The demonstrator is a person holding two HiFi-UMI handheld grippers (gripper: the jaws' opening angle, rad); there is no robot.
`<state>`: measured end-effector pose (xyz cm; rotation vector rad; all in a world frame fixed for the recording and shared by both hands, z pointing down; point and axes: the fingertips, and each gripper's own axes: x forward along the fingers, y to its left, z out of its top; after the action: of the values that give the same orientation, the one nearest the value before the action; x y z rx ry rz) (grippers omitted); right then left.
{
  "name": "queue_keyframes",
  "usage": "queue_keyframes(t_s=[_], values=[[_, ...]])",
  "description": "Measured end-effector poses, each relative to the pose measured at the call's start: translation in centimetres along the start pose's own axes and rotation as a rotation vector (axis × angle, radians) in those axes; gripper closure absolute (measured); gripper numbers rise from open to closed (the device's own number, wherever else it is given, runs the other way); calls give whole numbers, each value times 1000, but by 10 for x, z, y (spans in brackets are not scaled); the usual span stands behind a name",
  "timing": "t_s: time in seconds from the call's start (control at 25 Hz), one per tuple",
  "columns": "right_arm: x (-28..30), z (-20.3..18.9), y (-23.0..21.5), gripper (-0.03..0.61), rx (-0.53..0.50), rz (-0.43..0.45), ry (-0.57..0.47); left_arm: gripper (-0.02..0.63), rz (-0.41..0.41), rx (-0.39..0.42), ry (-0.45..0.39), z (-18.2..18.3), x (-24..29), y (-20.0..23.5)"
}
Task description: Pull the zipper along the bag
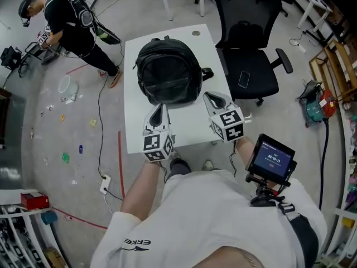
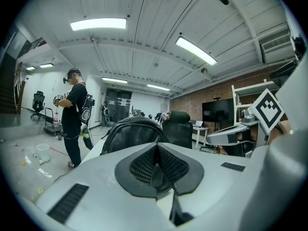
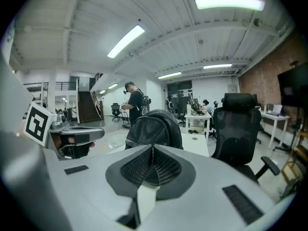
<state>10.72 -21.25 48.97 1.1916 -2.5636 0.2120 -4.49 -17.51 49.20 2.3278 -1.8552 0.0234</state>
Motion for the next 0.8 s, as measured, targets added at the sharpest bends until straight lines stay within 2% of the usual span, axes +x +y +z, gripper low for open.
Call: queue_keyframes(t_s=[0.16, 0.4, 0.64, 0.8], values=[[-17, -13, 5, 574, 41, 22, 4, 611, 10, -6, 4, -2, -14, -12], [-43, -29, 42, 575, 83, -12, -20, 611, -40, -21, 6, -17, -50, -6], [-60, -22, 39, 575, 107, -42, -36, 611, -58, -30, 11, -5, -46, -8], [-60, -24, 54, 575, 108, -57, -36, 611, -52, -21, 22, -9, -53, 5]])
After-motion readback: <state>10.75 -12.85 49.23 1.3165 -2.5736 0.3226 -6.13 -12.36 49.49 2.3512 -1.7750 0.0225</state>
